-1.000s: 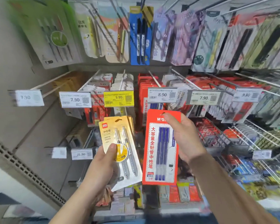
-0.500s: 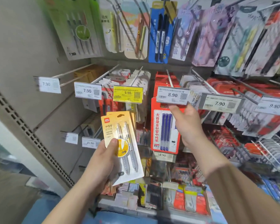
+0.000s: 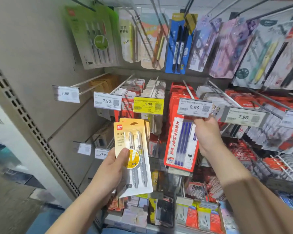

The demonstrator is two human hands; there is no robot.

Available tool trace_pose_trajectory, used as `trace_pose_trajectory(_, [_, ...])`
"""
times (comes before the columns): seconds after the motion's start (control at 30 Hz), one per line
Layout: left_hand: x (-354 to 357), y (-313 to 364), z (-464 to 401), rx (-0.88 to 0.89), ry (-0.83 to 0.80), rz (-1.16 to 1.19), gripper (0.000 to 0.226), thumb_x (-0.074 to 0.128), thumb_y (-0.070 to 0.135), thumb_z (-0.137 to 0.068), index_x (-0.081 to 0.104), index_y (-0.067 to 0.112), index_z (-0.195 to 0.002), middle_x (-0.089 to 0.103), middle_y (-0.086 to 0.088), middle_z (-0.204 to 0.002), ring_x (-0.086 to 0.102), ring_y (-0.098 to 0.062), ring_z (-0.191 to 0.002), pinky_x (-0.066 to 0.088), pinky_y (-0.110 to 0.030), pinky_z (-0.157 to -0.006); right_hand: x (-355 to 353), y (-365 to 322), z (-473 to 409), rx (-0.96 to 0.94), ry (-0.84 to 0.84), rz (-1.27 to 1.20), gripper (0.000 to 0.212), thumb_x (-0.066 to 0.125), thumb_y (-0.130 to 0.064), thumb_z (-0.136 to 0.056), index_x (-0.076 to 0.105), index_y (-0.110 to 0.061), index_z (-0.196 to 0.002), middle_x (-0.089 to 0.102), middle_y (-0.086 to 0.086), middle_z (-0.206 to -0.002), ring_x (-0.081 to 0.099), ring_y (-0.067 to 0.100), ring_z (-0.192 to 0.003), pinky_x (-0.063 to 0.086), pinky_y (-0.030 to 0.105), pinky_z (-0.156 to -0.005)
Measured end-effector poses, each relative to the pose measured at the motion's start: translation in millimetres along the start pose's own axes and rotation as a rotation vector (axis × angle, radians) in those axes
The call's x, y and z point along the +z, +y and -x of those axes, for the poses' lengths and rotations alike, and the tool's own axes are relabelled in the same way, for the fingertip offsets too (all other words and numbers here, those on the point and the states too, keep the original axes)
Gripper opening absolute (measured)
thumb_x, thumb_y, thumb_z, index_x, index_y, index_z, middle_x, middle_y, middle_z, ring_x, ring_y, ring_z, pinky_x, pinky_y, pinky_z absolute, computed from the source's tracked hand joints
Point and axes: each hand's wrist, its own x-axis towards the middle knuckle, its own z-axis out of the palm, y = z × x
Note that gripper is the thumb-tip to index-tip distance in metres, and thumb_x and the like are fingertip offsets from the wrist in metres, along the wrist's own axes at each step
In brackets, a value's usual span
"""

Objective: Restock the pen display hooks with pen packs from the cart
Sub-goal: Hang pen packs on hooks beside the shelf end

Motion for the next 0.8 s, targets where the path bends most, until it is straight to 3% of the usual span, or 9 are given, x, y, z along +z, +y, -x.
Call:
trace_pose_trajectory(0.1, [-6.4, 5.4, 0.1, 0.005, -0.032, -0.007, 0.027, 0.050, 0.047, -0.102, 0.058, 0.042, -0.127, 0.071, 0.035, -0.110, 0.065, 0.018, -0.099, 0.042, -0.020, -0.090, 3.0, 0.1, -4.2, 0.011, 0.017, -0.006, 0.020, 0.057, -0.013, -0.104, 0.068, -0.025, -0.114, 0.079, -0.004, -0.101, 0.076, 0.017, -0.091, 0.061, 0.039, -0.083])
trace_pose_trajectory(0.23, [-13.7, 10.6, 1.4, 0.030, -0.057, -0.018, 0.040, 0.052, 0.057, -0.091, 0.058, 0.046, -0.129, 0.069, 0.034, -0.119, 0.063, 0.016, -0.108, 0.041, -0.023, -0.097, 5.8, 2.9, -13.5, -0.009, 0.063, -0.031, 0.029, 0.054, 0.003, -0.101, 0.065, -0.024, -0.104, 0.070, -0.015, -0.089, 0.067, -0.010, -0.066, 0.052, 0.012, -0.059])
trace_pose_trajectory(0.37, [-20.5, 11.4, 0.6, 0.049, -0.026, -0.015, 0.050, 0.055, 0.062, -0.087, 0.057, 0.045, -0.134, 0.068, 0.031, -0.125, 0.063, 0.011, -0.114, 0.041, -0.032, -0.109, 11.9, 7.1, -25.1, 0.005, 0.055, -0.012, 0.026, 0.055, -0.003, -0.102, 0.064, -0.025, -0.092, 0.071, -0.012, -0.087, 0.064, 0.004, -0.076, 0.054, 0.025, -0.071])
trace_pose_trajectory(0.47, [-24.3, 12.0, 2.0, 0.066, -0.022, -0.004, 0.051, 0.058, 0.069, -0.090, 0.058, 0.043, -0.134, 0.068, 0.029, -0.126, 0.063, 0.008, -0.116, 0.040, -0.036, -0.113, 14.0, 11.6, -34.7, 0.072, 0.053, -0.062, 0.025, 0.054, -0.003, -0.103, 0.057, -0.022, -0.087, 0.060, -0.005, -0.077, 0.053, 0.007, -0.061, 0.045, 0.017, -0.047])
trace_pose_trajectory(0.53, [-26.3, 11.8, 2.9, 0.074, -0.021, 0.001, 0.055, 0.056, 0.066, -0.085, 0.058, 0.043, -0.134, 0.068, 0.028, -0.128, 0.062, 0.006, -0.119, 0.039, -0.037, -0.115, 14.2, 13.1, -38.8, 0.113, 0.082, -0.058, 0.027, 0.053, 0.000, -0.103, 0.054, -0.021, -0.086, 0.054, -0.004, -0.074, 0.050, 0.004, -0.052, 0.040, 0.015, -0.041])
trace_pose_trajectory(0.6, [-26.5, 12.6, 4.5, 0.078, -0.023, 0.019, 0.052, 0.056, 0.065, -0.089, 0.059, 0.041, -0.135, 0.069, 0.026, -0.128, 0.063, 0.004, -0.121, 0.039, -0.038, -0.116, 14.5, 14.5, -43.0, 0.111, 0.087, -0.052, 0.018, 0.056, -0.002, -0.102, 0.058, -0.017, -0.092, 0.060, 0.000, -0.081, 0.057, 0.008, -0.063, 0.049, 0.019, -0.052])
trace_pose_trajectory(0.67, [-25.7, 13.9, 6.8, 0.070, -0.027, 0.041, 0.046, 0.057, 0.062, -0.095, 0.059, 0.038, -0.134, 0.070, 0.022, -0.127, 0.064, 0.002, -0.120, 0.039, -0.040, -0.116, 14.9, 16.6, -46.8, 0.112, 0.080, -0.042, 0.009, 0.059, -0.006, -0.101, 0.062, -0.013, -0.107, 0.067, 0.007, -0.098, 0.065, 0.021, -0.086, 0.058, 0.036, -0.078])
trace_pose_trajectory(0.73, [-25.3, 14.1, 8.1, 0.066, -0.025, 0.055, 0.046, 0.059, 0.060, -0.094, 0.060, 0.036, -0.134, 0.070, 0.021, -0.128, 0.064, 0.001, -0.121, 0.039, -0.041, -0.116, 16.1, 15.3, -46.1, 0.118, 0.083, 0.002, 0.011, 0.059, -0.009, -0.100, 0.061, -0.019, -0.104, 0.067, 0.006, -0.107, 0.065, 0.027, -0.102, 0.054, 0.044, -0.095])
trace_pose_trajectory(0.8, [-25.3, 13.8, 8.6, 0.064, -0.024, 0.061, 0.051, 0.057, 0.058, -0.090, 0.059, 0.035, -0.135, 0.070, 0.019, -0.130, 0.064, -0.001, -0.122, 0.038, -0.043, -0.117, 18.8, 14.2, -42.5, 0.098, 0.091, 0.062, 0.020, 0.057, -0.008, -0.100, 0.059, -0.028, -0.098, 0.066, 0.000, -0.107, 0.063, 0.027, -0.110, 0.053, 0.046, -0.103])
